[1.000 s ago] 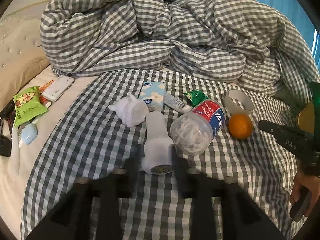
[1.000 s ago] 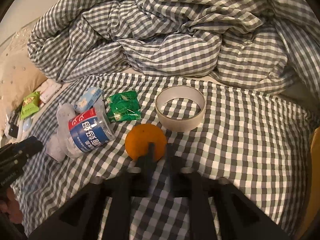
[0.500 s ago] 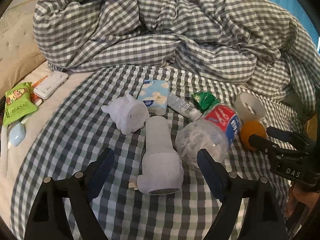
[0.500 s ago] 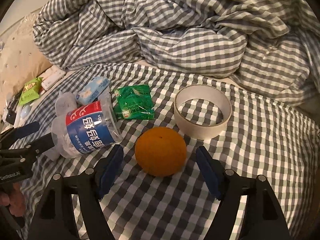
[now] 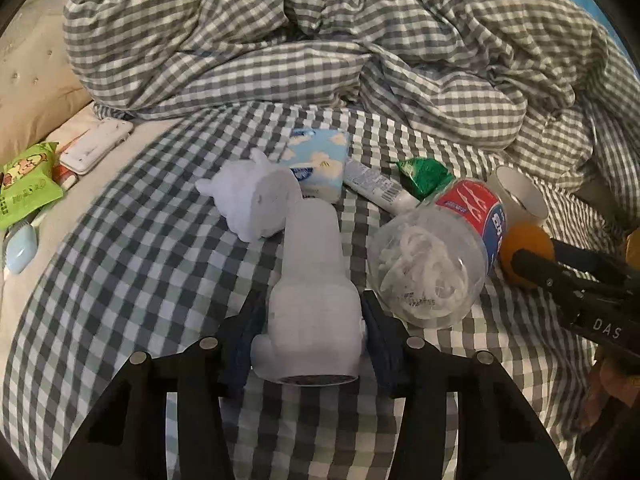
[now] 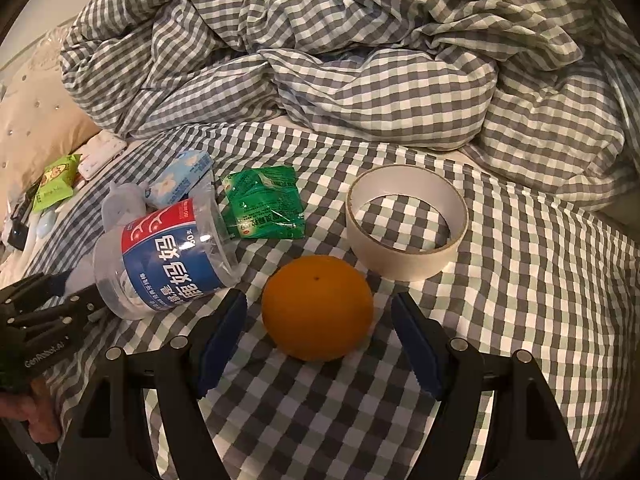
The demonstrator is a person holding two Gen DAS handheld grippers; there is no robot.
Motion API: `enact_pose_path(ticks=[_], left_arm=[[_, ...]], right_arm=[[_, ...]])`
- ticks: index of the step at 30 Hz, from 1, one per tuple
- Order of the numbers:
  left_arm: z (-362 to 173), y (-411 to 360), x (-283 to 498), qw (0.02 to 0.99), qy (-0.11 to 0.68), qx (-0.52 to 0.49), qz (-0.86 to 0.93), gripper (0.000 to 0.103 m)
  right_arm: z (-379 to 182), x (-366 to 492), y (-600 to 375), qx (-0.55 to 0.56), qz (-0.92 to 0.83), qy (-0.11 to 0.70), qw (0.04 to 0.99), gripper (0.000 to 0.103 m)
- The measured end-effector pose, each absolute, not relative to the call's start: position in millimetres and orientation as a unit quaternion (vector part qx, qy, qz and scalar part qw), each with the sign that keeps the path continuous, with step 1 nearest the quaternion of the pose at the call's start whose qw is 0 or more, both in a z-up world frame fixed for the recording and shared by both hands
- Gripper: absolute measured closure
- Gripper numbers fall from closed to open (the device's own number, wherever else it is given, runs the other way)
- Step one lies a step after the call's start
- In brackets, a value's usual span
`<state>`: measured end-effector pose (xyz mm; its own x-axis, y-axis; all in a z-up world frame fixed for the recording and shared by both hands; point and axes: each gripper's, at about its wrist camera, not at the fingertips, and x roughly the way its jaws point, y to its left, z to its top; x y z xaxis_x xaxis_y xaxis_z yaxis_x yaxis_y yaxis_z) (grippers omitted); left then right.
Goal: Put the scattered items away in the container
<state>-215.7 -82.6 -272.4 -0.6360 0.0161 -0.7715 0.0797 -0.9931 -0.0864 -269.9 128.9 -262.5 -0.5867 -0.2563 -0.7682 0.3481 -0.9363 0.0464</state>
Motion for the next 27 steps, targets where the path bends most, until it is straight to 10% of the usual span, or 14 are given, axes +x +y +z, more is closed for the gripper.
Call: enact_pose_path(ticks=[27], left_arm=[[-209,-95,-185,0.022,0.059,0.376,-0.924,0.054]], right_arm=[[-250,-267,133,0.428,-0.892,0.037,0.139,0.047]])
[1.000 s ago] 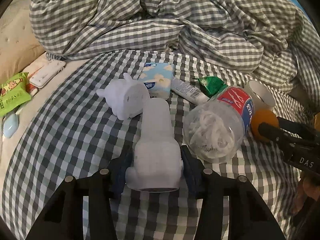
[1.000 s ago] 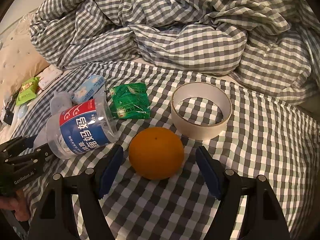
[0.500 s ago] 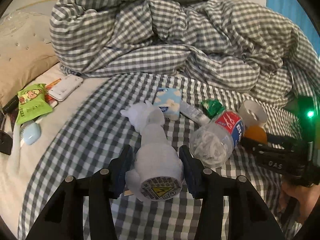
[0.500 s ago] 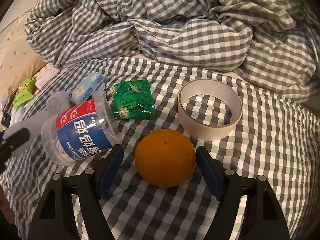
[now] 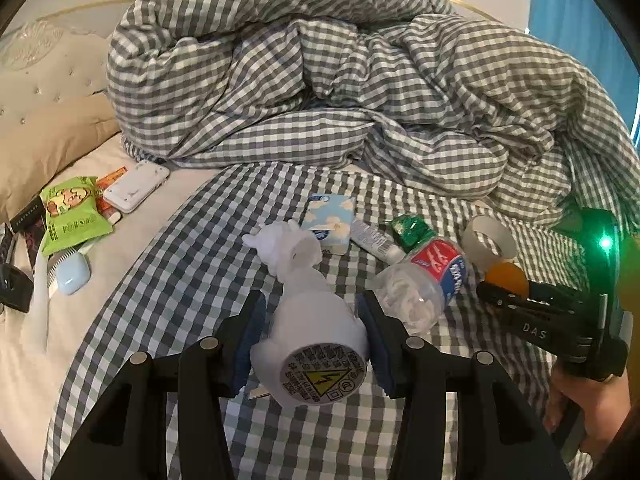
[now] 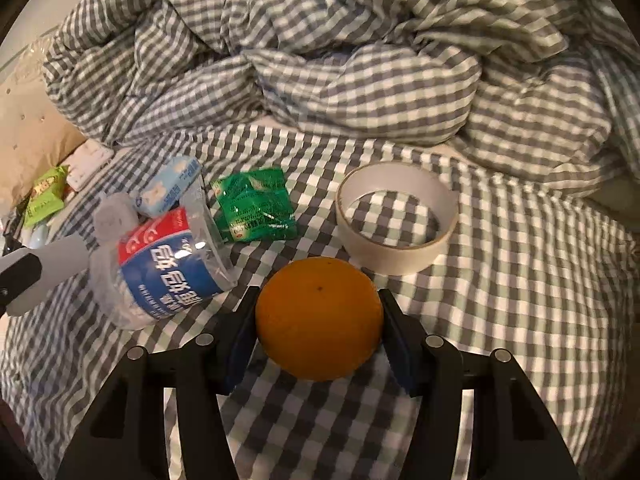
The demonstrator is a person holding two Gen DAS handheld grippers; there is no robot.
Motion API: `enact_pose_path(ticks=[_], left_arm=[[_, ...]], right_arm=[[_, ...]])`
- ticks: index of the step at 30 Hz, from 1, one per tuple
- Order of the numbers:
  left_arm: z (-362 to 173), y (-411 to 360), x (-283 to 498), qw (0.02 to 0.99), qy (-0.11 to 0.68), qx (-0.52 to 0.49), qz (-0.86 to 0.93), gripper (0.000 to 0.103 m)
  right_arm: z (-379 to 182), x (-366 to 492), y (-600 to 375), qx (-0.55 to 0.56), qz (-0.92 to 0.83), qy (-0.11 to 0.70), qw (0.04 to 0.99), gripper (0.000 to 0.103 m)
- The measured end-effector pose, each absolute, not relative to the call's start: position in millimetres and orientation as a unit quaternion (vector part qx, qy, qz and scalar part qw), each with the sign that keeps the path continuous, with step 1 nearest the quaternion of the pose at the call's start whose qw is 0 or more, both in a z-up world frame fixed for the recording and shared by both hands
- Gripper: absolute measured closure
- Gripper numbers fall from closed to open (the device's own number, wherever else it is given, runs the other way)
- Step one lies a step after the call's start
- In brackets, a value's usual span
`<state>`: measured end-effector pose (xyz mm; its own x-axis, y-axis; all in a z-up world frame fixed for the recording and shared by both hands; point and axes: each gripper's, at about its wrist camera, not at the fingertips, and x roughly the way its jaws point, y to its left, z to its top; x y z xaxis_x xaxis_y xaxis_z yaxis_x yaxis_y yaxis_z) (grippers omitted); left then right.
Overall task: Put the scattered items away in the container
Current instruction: 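Carry the bottle and orange to the cardboard box with both grippers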
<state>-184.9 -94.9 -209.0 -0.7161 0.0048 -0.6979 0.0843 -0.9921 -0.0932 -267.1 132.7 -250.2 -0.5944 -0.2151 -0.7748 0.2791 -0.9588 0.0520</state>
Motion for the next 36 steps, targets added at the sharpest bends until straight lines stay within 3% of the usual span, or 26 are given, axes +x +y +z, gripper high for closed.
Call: enact_pose_path(ticks=[13,22,36], left_arm=[[-129,-48,-141,-0.015,0.045,0.317,-0.947,0.054],[-68,44,-106,-0.082,0.027,0.266,-0.960,0.054],[-42,216,-86,-0.206,0.005,0.251,-0.946,0.054]], right_arm=[[-136,-183,189,0.332,-0.935,-0.006,0.122,0.047],[-64,-107,265,0.270,-0.959,-0.018,0.081,0.047],[-36,-11,448,0.255,-0.964,-0.033,-0.071,0.047]])
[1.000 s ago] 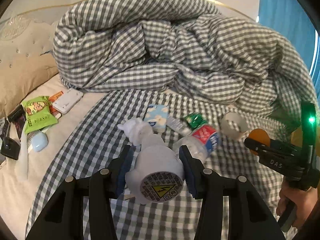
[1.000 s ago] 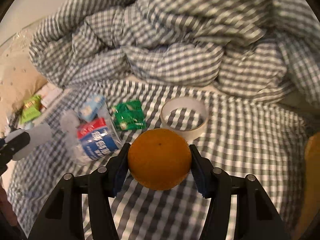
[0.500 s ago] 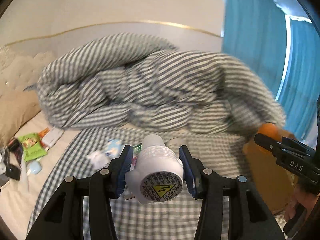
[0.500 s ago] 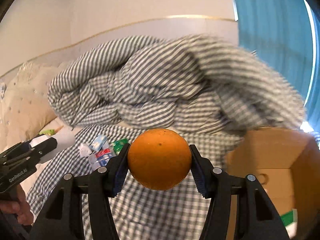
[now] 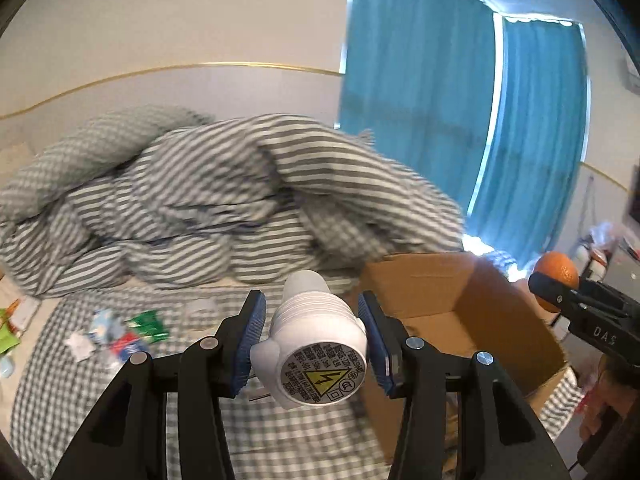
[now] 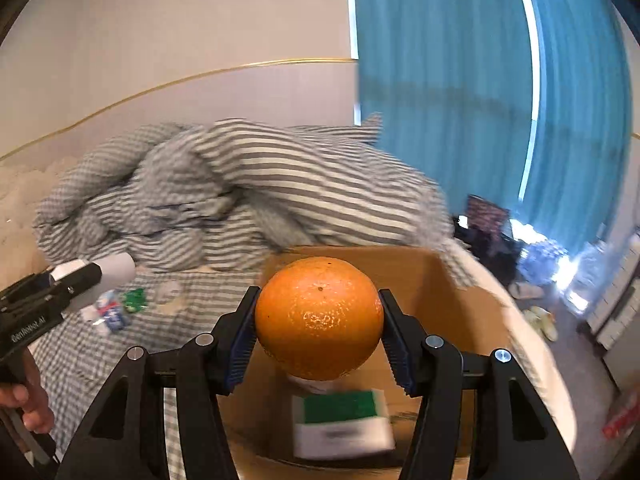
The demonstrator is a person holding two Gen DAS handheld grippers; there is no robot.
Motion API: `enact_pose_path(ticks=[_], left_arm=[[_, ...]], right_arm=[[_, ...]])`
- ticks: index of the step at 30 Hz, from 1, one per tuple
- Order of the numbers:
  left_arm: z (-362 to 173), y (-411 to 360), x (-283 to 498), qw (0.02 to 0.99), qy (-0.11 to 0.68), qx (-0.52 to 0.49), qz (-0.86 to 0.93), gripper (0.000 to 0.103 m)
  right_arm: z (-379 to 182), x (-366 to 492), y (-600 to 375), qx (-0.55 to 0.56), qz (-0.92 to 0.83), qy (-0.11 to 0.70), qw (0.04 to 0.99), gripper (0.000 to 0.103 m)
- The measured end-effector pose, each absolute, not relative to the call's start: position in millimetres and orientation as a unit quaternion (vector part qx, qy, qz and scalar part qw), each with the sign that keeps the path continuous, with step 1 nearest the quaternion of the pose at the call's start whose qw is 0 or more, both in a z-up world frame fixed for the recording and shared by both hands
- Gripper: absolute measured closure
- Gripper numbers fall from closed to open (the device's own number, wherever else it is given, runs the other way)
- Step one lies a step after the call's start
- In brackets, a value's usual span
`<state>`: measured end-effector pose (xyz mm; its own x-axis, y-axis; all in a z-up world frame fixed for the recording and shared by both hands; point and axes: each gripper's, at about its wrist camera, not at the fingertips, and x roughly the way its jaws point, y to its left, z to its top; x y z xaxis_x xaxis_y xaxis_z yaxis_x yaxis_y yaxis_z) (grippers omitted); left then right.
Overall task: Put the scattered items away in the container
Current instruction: 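Carry the bottle and orange to the cardboard box with both grippers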
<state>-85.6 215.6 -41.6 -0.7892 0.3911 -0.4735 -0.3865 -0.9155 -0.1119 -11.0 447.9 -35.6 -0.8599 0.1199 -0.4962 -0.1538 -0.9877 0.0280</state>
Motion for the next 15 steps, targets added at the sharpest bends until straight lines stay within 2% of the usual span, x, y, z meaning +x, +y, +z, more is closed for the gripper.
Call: enact_pose_path(ticks=[8,15], left_arm=[[-39,282,-68,0.249,0.024,-0.248,0.936,0.054],[-39,300,-67,0.255,0.035,-0.248,0.934,0.054]], right_arm=[[-50,4,496,-0.262,0.959,0.054,0.095,0.047],[-63,-1,499,-0.274,0.956,0.060,0.087,0.047]])
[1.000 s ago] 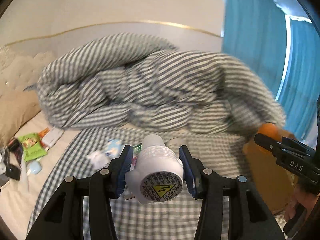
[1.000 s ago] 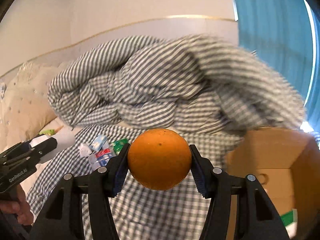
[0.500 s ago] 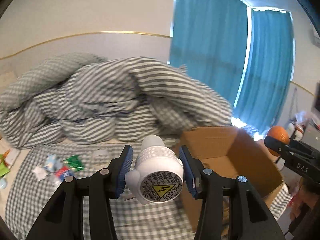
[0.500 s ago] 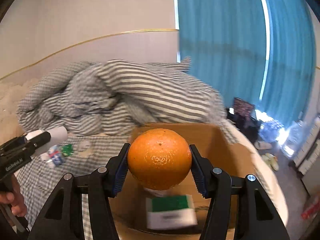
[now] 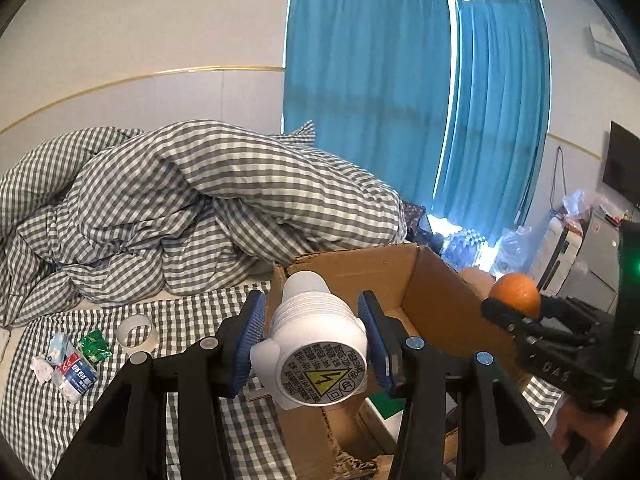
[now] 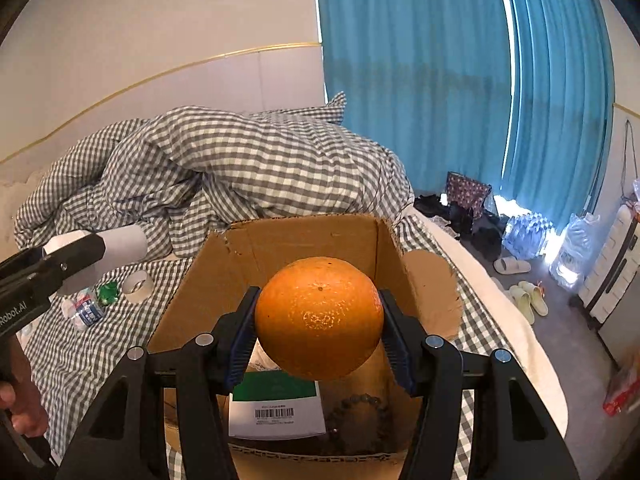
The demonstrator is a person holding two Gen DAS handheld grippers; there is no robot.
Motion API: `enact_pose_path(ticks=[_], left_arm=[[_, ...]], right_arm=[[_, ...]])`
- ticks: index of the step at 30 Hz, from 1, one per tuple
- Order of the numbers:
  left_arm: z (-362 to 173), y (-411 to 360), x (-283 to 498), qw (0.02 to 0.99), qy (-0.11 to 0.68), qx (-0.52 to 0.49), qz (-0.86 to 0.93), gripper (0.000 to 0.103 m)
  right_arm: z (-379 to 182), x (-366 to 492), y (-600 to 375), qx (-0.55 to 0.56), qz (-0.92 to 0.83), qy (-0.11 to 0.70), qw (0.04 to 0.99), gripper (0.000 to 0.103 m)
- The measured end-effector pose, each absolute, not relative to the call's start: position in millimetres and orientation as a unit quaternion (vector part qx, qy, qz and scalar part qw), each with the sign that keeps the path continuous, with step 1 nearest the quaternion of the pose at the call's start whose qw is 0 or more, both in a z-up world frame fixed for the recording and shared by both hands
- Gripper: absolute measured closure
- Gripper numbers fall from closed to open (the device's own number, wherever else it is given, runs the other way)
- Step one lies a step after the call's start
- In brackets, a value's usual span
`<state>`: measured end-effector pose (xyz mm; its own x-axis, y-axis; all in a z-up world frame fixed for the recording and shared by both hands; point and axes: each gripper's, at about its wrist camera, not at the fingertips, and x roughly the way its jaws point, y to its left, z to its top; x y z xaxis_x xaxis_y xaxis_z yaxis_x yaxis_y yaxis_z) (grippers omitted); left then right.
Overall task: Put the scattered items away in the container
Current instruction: 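Carry the bottle and orange to the cardboard box with both grippers, then open the right gripper to drop the orange while the left gripper releases the bottle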
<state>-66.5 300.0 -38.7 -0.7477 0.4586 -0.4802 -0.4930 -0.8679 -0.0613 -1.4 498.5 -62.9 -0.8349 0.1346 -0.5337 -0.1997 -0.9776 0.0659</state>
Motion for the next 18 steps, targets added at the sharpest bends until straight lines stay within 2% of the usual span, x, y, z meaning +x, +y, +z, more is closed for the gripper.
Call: enact_pose_path(ticks=[7,8,9,11,18], left_arm=[[-41,307,-69,0.254,0.040,-0.250,0.933,0.054],[-41,308,-69,0.255,0.040,-0.250,0.933,0.054],[-41,308,-70,0.255,0.041,-0.250,0.933,0.054],[-41,310,-70,0.256,0.042,-0.250,0.933,0.054],[-45,325,-71,0.265,0.046,-0.257,0.928,0.054]], right_arm=[[-72,-12,501,-0.292,0.950,0.051,0.095,0.046],[-72,-12,501,-0.289,0.951,0.050,0.099,0.043],[-71,-11,501,-0.281,0.953,0.051,0.102,0.029],[-65,-4,503,-0.260,0.958,0.055,0.109,0.014],[-46,11,514,-0.231,0.963,0.056,0.123,0.014]])
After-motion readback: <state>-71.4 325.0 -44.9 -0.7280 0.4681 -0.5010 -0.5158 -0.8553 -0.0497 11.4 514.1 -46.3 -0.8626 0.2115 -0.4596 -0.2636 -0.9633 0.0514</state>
